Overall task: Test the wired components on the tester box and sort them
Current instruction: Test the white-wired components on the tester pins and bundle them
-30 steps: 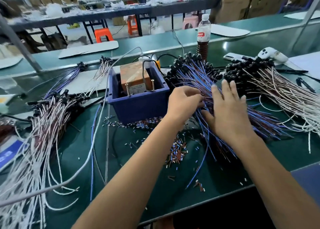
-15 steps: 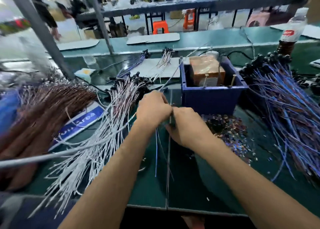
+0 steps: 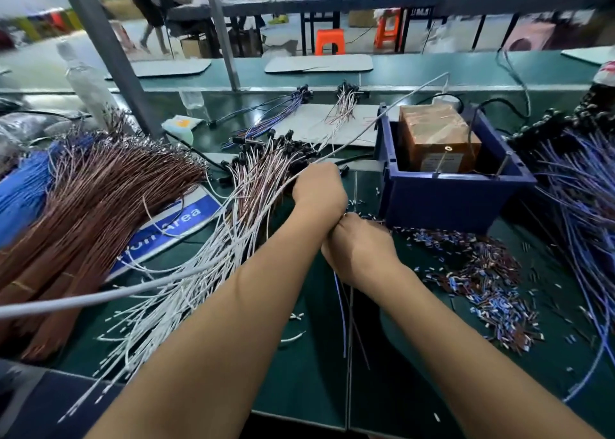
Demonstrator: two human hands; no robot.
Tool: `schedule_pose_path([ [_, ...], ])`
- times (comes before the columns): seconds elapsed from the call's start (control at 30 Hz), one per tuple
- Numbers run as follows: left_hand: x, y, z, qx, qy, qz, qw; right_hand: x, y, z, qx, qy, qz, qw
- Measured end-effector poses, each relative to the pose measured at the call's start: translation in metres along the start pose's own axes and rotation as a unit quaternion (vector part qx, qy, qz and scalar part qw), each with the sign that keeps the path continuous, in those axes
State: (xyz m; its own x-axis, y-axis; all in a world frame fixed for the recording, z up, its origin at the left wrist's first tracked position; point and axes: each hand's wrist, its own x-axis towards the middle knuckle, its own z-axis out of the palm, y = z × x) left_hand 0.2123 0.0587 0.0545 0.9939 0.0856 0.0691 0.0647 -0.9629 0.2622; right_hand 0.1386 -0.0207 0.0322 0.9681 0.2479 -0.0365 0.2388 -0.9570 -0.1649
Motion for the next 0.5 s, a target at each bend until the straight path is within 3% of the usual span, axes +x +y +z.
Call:
schedule_pose_path([
  [0.3,0.009,0.009,0.002,0.006,-0.005,-0.033,0.999,-0.009,0.0,-0.008,-0.028,-0.071,-0.047,0.996],
  [0.5,0.016,0.003,0.002,-0.101,-0.07,-0.071,0.99,-0.02,0.022,-0.031,0.191,-0.074,-0.054,0.977],
])
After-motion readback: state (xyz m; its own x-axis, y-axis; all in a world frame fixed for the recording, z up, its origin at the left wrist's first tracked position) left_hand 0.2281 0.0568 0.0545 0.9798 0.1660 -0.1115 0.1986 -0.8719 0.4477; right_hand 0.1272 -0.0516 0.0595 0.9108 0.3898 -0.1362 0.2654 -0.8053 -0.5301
